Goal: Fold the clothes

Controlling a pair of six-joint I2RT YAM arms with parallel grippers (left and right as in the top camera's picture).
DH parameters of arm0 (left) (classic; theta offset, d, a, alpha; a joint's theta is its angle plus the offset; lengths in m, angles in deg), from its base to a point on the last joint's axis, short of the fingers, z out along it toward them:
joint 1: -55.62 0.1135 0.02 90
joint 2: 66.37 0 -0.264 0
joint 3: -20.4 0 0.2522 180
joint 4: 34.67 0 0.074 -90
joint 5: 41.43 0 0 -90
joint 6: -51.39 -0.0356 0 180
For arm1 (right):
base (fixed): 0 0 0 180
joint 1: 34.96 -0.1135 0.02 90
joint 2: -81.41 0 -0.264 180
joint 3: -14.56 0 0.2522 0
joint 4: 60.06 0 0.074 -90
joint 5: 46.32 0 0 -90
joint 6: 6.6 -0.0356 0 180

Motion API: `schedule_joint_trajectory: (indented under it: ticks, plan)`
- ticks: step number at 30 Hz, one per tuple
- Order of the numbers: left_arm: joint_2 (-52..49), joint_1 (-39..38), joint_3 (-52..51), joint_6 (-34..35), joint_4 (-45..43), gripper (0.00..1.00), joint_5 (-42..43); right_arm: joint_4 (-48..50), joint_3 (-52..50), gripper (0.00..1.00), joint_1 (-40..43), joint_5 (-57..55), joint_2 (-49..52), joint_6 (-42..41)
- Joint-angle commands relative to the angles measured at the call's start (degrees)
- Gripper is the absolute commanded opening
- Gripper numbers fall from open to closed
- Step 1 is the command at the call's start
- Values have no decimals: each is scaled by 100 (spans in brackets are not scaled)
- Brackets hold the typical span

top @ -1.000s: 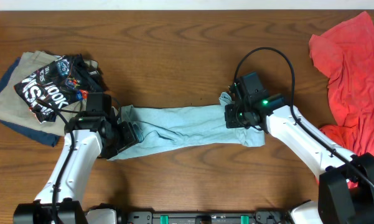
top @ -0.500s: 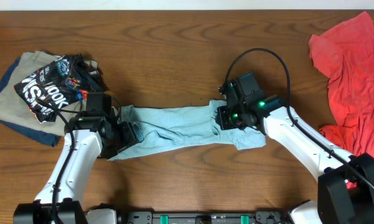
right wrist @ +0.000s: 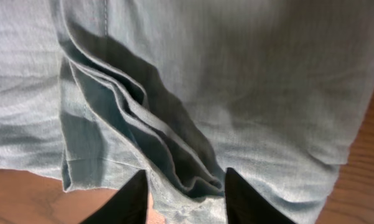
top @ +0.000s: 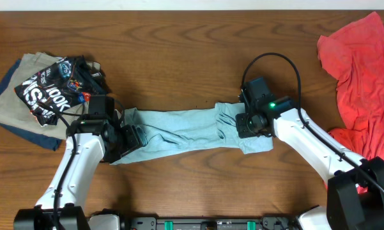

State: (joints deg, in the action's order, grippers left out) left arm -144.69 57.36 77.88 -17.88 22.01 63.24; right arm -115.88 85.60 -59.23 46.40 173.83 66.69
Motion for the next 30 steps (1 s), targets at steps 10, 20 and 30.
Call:
schedule_joint_trajectory:
  ticks: [10, 20, 30]
  plan:
    - [-22, 22, -44, -76, 15, 64, -11, 494, -608, 32, -105, 81, 61, 96]
    - [-22, 24, -44, -76, 13, 64, -11, 1464, -621, 1, -238, 3071, 59, 988]
    - [-24, 24, -44, -79, 50, 64, -11, 2149, -621, 41, -376, 3353, 59, 841]
